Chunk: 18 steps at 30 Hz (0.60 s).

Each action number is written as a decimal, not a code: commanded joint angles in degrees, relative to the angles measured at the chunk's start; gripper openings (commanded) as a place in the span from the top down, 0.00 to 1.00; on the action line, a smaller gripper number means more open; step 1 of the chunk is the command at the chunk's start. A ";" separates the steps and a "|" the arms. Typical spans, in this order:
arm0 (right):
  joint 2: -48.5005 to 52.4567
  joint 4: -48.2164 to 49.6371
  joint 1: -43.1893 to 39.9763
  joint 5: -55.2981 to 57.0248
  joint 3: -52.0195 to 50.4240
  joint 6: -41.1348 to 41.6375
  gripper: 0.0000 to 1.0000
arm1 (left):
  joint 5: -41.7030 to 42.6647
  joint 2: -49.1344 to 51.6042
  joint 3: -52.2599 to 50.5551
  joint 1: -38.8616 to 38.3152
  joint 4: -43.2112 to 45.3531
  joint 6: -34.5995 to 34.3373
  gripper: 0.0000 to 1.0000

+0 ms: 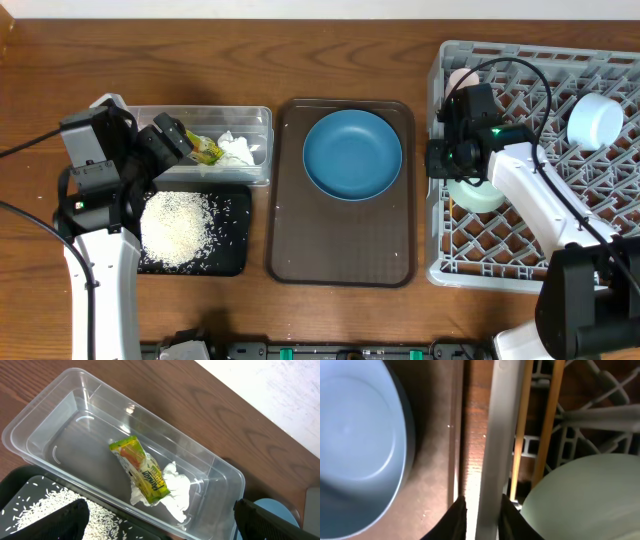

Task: Sort waste into correct bins and load items into the dishwasher rack
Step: 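Release the green bowl upright in the rack and raise right gripper, then move right gripper left to the blue plate's rim on the brown tray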

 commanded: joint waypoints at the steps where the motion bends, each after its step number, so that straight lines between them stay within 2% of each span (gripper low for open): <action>1: -1.66 -1.77 1.16 -0.85 0.79 0.20 0.82 | -0.55 0.22 -0.20 0.24 -0.11 0.50 0.05; 8: -1.97 -3.91 1.16 -0.87 0.79 0.20 0.84 | -0.55 0.22 -0.20 0.24 -0.11 0.50 0.05; 13: -1.97 -4.81 1.18 -0.87 0.79 0.17 0.91 | -0.55 0.22 -0.20 0.24 -0.11 0.50 0.05; 18: -1.97 -5.95 1.18 -0.87 0.79 0.17 0.91 | -0.55 0.22 -0.20 0.24 -0.11 0.48 0.05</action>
